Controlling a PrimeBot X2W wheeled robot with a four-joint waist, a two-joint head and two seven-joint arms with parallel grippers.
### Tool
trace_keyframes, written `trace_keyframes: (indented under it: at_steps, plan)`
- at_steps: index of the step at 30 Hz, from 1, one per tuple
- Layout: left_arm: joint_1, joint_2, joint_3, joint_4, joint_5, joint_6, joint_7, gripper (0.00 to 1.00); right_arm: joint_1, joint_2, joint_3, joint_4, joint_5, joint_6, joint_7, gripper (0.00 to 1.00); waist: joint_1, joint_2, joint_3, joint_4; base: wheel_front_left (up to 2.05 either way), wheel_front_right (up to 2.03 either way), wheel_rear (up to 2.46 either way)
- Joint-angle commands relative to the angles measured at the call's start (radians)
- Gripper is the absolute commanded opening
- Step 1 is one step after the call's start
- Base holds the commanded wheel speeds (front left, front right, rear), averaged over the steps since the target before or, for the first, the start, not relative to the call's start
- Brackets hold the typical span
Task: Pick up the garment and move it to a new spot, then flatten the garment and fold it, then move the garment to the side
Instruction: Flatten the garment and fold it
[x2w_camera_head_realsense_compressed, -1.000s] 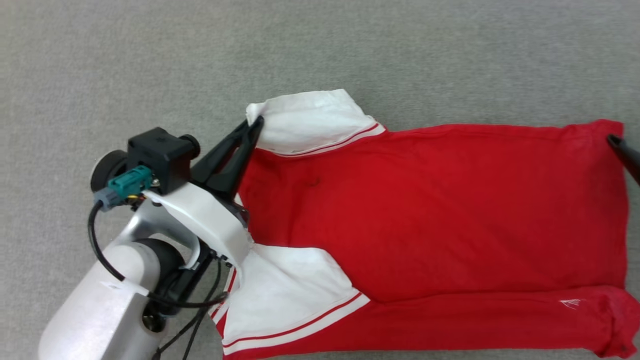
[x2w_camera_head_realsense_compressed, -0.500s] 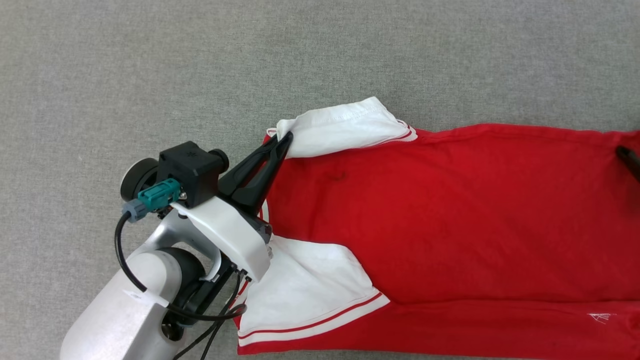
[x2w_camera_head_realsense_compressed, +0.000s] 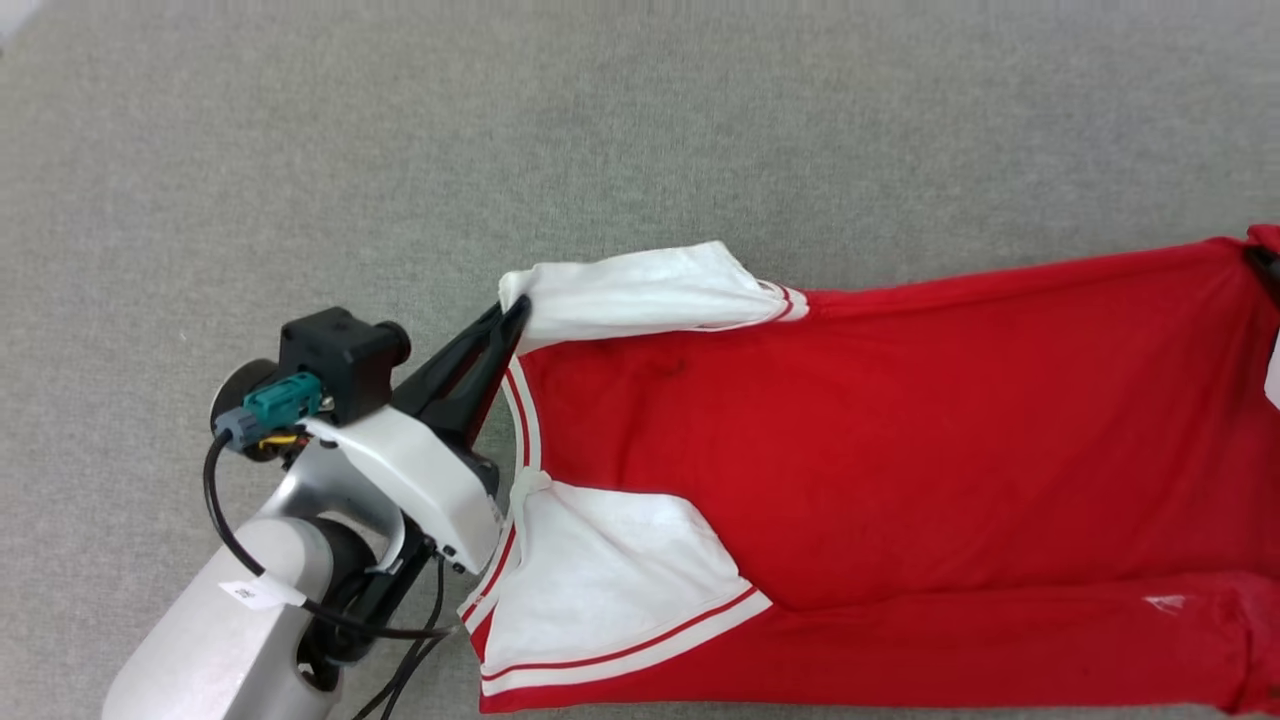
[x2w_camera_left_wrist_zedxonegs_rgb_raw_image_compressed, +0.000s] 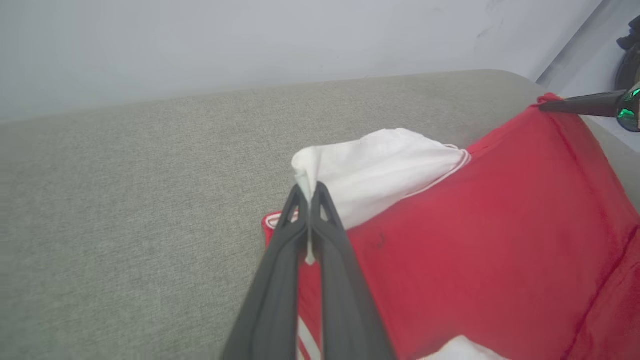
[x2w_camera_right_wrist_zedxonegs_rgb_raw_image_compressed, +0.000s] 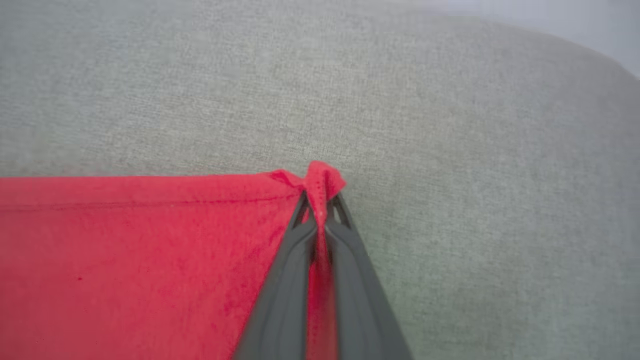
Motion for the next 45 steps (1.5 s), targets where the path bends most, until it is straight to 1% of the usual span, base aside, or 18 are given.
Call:
trace_keyframes:
  at_steps: [1, 3, 4, 8, 14, 16, 20, 25, 29, 32, 33, 36, 37, 38, 39, 40, 45]
  plan:
    - [0.018, 0.004, 0.002, 0.007, -0.009, 0.002, -0.008, 0.0, 0.0, 0.004, -0.011, 0.002, 0.006, -0.002, -0.022, 0.0, 0.0, -0.0001, -0.031, -0.008, 0.0, 0.0, 0.0]
    - [0.037, 0.01, 0.005, 0.018, -0.014, 0.005, -0.01, 0.0, 0.023, 0.011, -0.018, 0.003, 0.013, -0.002, -0.051, 0.0, 0.0, -0.0001, -0.055, -0.014, 0.0, 0.0, 0.0]
    - [0.069, 0.015, 0.004, 0.024, -0.019, 0.012, -0.016, 0.0, 0.059, 0.023, -0.031, -0.003, 0.029, -0.002, -0.091, 0.0, 0.0, -0.0001, -0.092, -0.024, 0.0, 0.0, 0.0]
    - [0.121, 0.02, 0.004, 0.015, -0.031, 0.027, -0.018, 0.0, 0.133, 0.03, -0.039, -0.032, 0.073, -0.002, -0.129, 0.0, 0.0, -0.0001, -0.133, -0.034, 0.0, 0.0, 0.0]
    - [0.223, 0.022, -0.001, -0.012, -0.063, 0.053, -0.019, 0.0, 0.264, 0.033, -0.049, -0.099, 0.161, -0.002, -0.16, 0.0, 0.0, -0.0001, -0.17, -0.042, 0.0, 0.0, 0.0]
    - [0.265, 0.03, -0.005, -0.017, -0.07, 0.06, -0.02, 0.0, 0.316, 0.037, -0.045, -0.123, 0.198, -0.002, -0.163, 0.0, 0.0, -0.0001, -0.178, -0.045, 0.0, 0.0, 0.0]
    - [0.336, 0.043, -0.007, -0.018, -0.079, 0.076, -0.028, 0.0, 0.408, 0.017, -0.033, -0.165, 0.248, -0.002, -0.158, 0.0, 0.0, -0.0001, -0.188, -0.047, 0.0, 0.0, 0.0]
    - [0.403, 0.056, -0.032, 0.015, -0.084, 0.072, -0.023, 0.0, 0.492, -0.007, -0.009, -0.186, 0.29, -0.001, -0.139, 0.0, 0.0, -0.0001, -0.199, -0.051, 0.0, 0.0, 0.0]
    - [0.421, 0.061, -0.044, 0.066, -0.074, 0.067, -0.031, 0.0, 0.521, -0.034, 0.022, -0.183, 0.294, -0.002, -0.122, 0.0, 0.0, -0.0001, -0.208, -0.051, 0.0, 0.0, 0.0]
    - [0.418, 0.05, -0.063, 0.095, -0.082, 0.052, -0.025, 0.0, 0.533, -0.061, 0.06, -0.179, 0.277, -0.002, -0.121, 0.0, 0.0, -0.0001, -0.213, -0.051, 0.0, 0.0, 0.0]
    - [0.403, 0.044, -0.079, 0.124, -0.075, 0.038, -0.022, 0.0, 0.538, -0.081, 0.098, -0.171, 0.265, -0.002, -0.119, 0.0, 0.0, -0.0001, -0.213, -0.051, 0.0, 0.0, 0.0]
    - [0.395, 0.036, -0.096, 0.155, -0.064, 0.03, -0.028, 0.0, 0.538, -0.084, 0.119, -0.157, 0.285, -0.002, -0.107, 0.0, 0.0, -0.0001, -0.216, -0.051, 0.0, 0.0, 0.0]
    - [0.395, 0.034, -0.1, 0.164, -0.062, 0.027, -0.031, 0.0, 0.537, -0.085, 0.121, -0.153, 0.289, -0.002, -0.105, 0.3, 0.0, -0.0001, -0.218, -0.052, 0.0, 0.0, 0.0]
    - [0.393, 0.034, -0.103, 0.174, -0.058, 0.026, -0.033, 0.33, 0.537, -0.088, 0.127, -0.149, 0.288, -0.002, -0.1, 1.0, 0.0, -0.0001, -0.221, -0.052, 0.0, 0.0, 0.0]
    - [0.392, 0.032, -0.103, 0.182, -0.054, 0.028, -0.039, 0.88, 0.538, -0.093, 0.135, -0.148, 0.283, -0.002, -0.1, 1.0, 0.0, -0.0001, -0.226, -0.051, 0.0, 0.0, 0.0]
    - [0.394, 0.032, -0.104, 0.19, -0.051, 0.03, -0.044, 1.0, 0.541, -0.095, 0.138, -0.147, 0.285, -0.002, -0.102, 1.0, 0.0, -0.0001, -0.232, -0.051, 0.0, 0.0, 0.0]
    - [0.406, 0.033, -0.095, 0.196, -0.051, 0.033, -0.076, 1.0, 0.555, -0.103, 0.135, -0.189, 0.317, -0.001, -0.119, 1.0, 0.0, -0.0001, -0.265, -0.05, 0.0, 0.0, 0.0]
